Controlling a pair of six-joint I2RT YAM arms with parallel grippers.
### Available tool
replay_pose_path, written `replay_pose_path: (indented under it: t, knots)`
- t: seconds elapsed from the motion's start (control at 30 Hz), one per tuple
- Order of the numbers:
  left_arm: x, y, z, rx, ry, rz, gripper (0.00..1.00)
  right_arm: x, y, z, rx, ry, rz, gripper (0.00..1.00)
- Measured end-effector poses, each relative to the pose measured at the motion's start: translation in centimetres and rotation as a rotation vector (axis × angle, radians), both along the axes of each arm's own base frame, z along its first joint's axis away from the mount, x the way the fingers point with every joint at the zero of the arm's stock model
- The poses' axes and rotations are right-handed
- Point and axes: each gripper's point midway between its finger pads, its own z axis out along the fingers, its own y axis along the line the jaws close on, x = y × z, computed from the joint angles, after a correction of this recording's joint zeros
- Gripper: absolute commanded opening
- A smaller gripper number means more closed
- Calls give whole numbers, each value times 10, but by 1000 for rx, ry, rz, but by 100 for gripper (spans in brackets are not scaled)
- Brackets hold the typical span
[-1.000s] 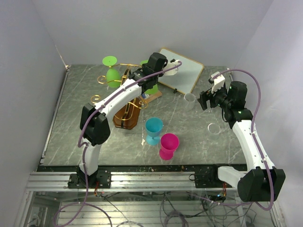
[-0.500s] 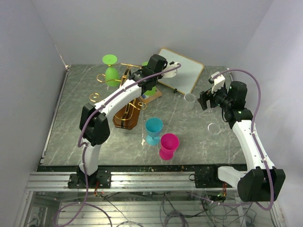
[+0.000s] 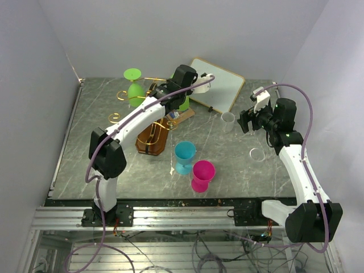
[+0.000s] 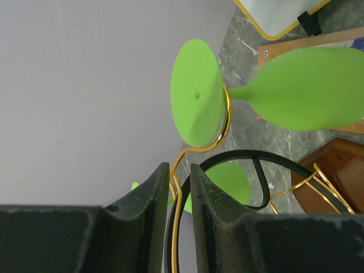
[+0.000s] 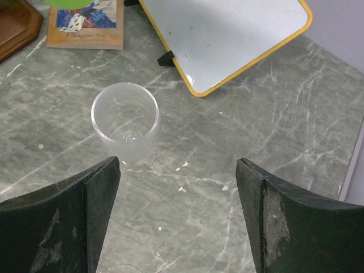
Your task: Place the wine glass upside down on the wine glass rack
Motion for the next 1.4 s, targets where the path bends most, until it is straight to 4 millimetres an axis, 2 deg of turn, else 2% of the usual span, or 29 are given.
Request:
replay_pose_path:
  t: [0.17, 0.37, 0.5, 0.7, 0.77, 0.9, 1.03, 1.13, 1.27, 1.4]
  knots:
    - [-7, 6, 5, -9, 0, 1, 35, 0, 0, 0, 0, 0, -1, 83]
    - [-22, 13, 27, -86, -19, -2, 47, 0, 0, 0, 3, 1, 7, 85]
    - [-38, 21, 47, -175, -36, -10, 60, -3, 5, -1, 16, 8, 40, 85]
    - [-57, 35, 73, -357, -48, -11, 90, -6, 13, -1, 45, 40, 79, 80]
    - [-60, 42, 82, -414, -53, -2, 95, -3, 15, 3, 49, 44, 85, 79]
    - [-66, 62, 97, -532, -44, 30, 99, -2, 21, 10, 29, 52, 119, 78]
    - [-78, 87, 108, -639, -31, 63, 99, -5, 29, 19, 5, 65, 159, 73]
    - [-91, 104, 106, -695, -20, 90, 99, -2, 37, 31, -3, 71, 165, 66]
    - [-107, 110, 100, -736, 1, 96, 99, 7, 54, 41, -18, 95, 153, 60]
    - [-116, 115, 93, -770, 24, 101, 99, 21, 64, 37, -43, 151, 103, 57]
